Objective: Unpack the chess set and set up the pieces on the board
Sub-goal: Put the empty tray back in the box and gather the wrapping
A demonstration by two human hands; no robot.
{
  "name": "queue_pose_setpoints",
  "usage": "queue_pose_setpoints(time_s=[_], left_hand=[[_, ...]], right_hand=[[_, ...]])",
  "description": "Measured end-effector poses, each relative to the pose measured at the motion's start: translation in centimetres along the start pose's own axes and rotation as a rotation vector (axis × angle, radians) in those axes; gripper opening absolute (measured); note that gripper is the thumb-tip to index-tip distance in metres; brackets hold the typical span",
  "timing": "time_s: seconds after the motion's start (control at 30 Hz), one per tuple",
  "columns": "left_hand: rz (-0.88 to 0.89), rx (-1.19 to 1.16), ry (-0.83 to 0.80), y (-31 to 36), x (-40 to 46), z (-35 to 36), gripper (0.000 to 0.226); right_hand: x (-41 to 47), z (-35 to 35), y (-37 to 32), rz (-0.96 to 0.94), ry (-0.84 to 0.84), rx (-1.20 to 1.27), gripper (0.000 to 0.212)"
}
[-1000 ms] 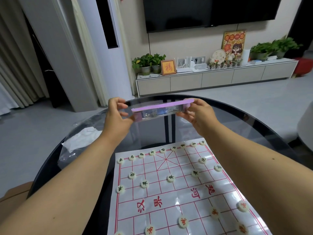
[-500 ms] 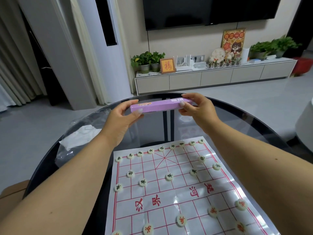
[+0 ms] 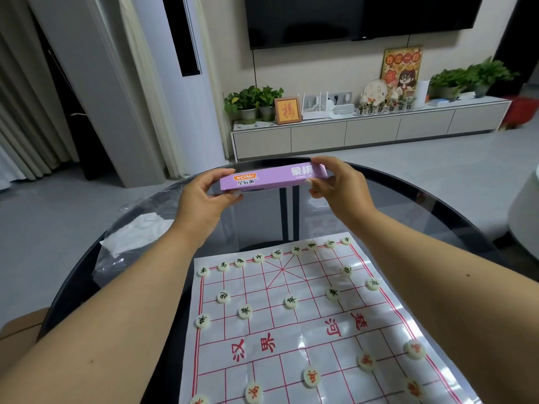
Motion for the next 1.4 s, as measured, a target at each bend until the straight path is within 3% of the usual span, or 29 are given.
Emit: queue_pose_setpoints(time_s=[0.23,0.53,0.87,1.0,1.13,1.27,1.4], left_hand=[[0.015,0.046,-0.025,0.5,-0.1,-0.2,0.036],[0.012,0.061,-0.036,0.6,-0.2,-0.6,0.040],[-0.051,-0.034,-0.037,0.0,-0.6,-0.5,0.050],[-0.061,-0.055,-0.026,0.1,-0.5,-0.3,0.039],[-0.038,-0.012,-0.022,0.3,-0.4,-0.3,0.035],[-0.020,0.039,-0.040,0.3,-0.3,-0.5,0.049],[-0.010,0.055,-0.044,0.2,-0.4,-0.5,0.048]], right_hand=[[-0.3,0.1,-0.8,-0.159,0.071,-0.255,0.045],[-0.7,0.3,-1.2,-0.281,0.109,-0.388,0.046],[-0.5,-0.1,-0.8,-0.151,0.072,-0.222,0.041],[-0.4,0.0,-0.9,-0.101,0.046,-0.142,0.044],[-0.1,0.2,-0.7,-0.090,0.041,-0.171,0.042],[0.0,0.3,-0.6,-0.064,0.020,-0.203,0.041],[-0.4,0.6,-0.6,-0.138,0.035,-0.220,0.042]])
Point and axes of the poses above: each hand's wrist, its own x-axis towards the middle knuckle, its own z-axis out of the palm, y = z × x, the point moved 7 cm from there along x, towards the middle knuckle, and after that the axes turned 14 degrees about z, right-handed, at the moved point
